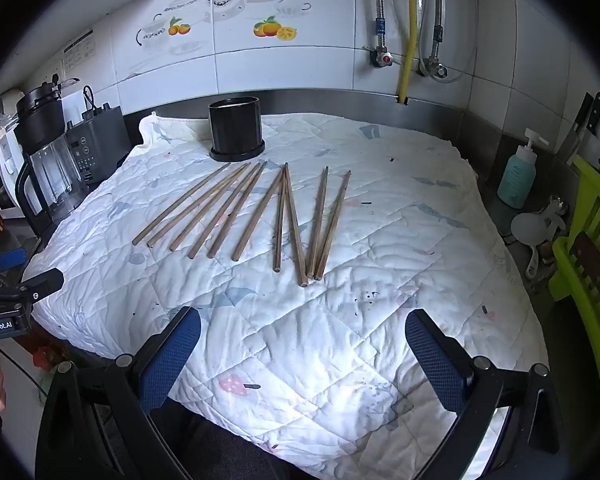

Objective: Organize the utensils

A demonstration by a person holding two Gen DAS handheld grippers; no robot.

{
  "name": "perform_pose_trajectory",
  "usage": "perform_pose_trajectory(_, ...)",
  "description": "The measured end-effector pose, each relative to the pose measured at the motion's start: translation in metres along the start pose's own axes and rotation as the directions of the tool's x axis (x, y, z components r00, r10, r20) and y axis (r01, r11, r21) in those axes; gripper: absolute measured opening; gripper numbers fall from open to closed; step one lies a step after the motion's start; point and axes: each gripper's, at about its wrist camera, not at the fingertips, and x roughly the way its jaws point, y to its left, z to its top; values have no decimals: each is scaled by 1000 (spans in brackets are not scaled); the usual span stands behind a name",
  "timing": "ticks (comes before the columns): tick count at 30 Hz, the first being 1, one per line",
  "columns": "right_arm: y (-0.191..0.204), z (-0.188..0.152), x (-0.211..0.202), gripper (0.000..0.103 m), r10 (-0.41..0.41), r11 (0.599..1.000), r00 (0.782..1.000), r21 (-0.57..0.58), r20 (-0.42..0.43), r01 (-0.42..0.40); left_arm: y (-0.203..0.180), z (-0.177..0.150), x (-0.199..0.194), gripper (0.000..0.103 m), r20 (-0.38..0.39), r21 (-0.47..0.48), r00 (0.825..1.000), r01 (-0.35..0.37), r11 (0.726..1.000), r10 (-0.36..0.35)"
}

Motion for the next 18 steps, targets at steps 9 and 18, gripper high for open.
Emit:
perform_pose_trajectory(9, -1, -1, -1, 103, 0, 1000, 1000, 1, 0, 0, 3, -2, 4, 103, -27, -29, 999, 20, 999, -21)
perform_pose_trajectory(18, -1, -1, 2, 103, -2, 1000, 1000, 7, -4, 2, -7, -3, 5, 103, -6, 8, 999, 47, 999, -47)
